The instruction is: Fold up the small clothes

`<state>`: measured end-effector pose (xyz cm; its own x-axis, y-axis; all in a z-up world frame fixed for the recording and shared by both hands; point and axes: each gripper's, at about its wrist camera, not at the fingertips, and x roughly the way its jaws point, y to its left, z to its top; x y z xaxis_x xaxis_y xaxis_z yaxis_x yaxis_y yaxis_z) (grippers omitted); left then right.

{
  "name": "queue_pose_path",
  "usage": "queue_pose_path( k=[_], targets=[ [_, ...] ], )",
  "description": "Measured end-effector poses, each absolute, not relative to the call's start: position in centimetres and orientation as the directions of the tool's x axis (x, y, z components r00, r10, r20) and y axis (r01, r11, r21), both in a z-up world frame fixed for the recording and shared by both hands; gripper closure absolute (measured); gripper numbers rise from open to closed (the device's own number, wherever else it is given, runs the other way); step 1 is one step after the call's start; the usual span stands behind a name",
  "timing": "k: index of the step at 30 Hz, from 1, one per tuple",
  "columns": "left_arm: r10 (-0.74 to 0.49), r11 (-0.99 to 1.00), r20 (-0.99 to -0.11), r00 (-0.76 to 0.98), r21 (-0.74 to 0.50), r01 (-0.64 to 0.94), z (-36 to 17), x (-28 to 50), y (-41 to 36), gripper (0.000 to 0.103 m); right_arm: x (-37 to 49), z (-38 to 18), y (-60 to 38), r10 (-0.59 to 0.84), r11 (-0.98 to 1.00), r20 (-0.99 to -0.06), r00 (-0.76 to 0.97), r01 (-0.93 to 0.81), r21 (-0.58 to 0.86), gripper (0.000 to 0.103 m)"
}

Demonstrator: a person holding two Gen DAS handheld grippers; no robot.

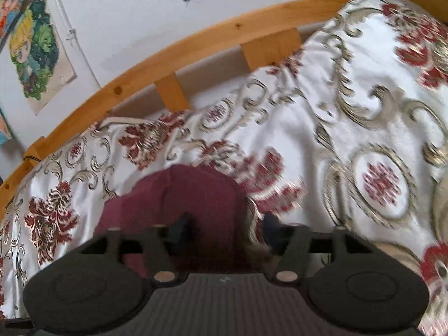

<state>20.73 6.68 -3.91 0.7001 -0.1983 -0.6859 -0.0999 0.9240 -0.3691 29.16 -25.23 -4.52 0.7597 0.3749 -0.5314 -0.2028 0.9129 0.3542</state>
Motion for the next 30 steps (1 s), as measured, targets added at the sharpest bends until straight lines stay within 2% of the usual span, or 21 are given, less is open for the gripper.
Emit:
queue_pose_path(
  k=[1, 3, 9, 20, 26, 30],
  targets=[
    [-0.194, 0.925, -0.685, 0.702, -0.366, -0.100, -3.7, 20.4, 6.5, 0.024, 28.5, -4.4, -25.5, 0.382, 0.910, -0.531, 0.757, -0.207, 0.359, 0.030],
    [-0.172, 0.933, -0.681, 0.712, -0.345, -0.105, -3.1, 19.4, 6.2, 0.011, 26.9, -3.8, -25.9, 0.387, 0.910, -0.523, 0.760, -0.224, 0.349, 0.017],
    [-0.105, 0.960, -0.661, 0.743, -0.261, -0.096, -1.3, 15.7, 5.3, 0.004, 20.8, -1.2, -26.6, 0.403, 0.909, -0.448, 0.798, -0.290, 0.301, 0.003],
    [-0.029, 0.989, -0.556, 0.831, -0.137, -0.057, 2.3, 8.0, 5.2, 0.001, 8.9, 2.6, -26.2, 0.394, 0.918, -0.289, 0.872, -0.361, 0.163, 0.000],
    [-0.011, 0.997, -0.474, 0.880, -0.071, -0.026, 2.3, 3.4, 5.1, 0.001, 2.9, 2.0, -25.3, 0.368, 0.930, -0.273, 0.889, -0.348, 0.120, 0.000],
    [-0.007, 0.997, -0.472, 0.881, -0.068, -0.028, 1.4, 1.7, 4.8, 0.001, -0.1, 1.1, -24.9, 0.350, 0.937, -0.281, 0.893, -0.336, 0.097, 0.000]
  ],
)
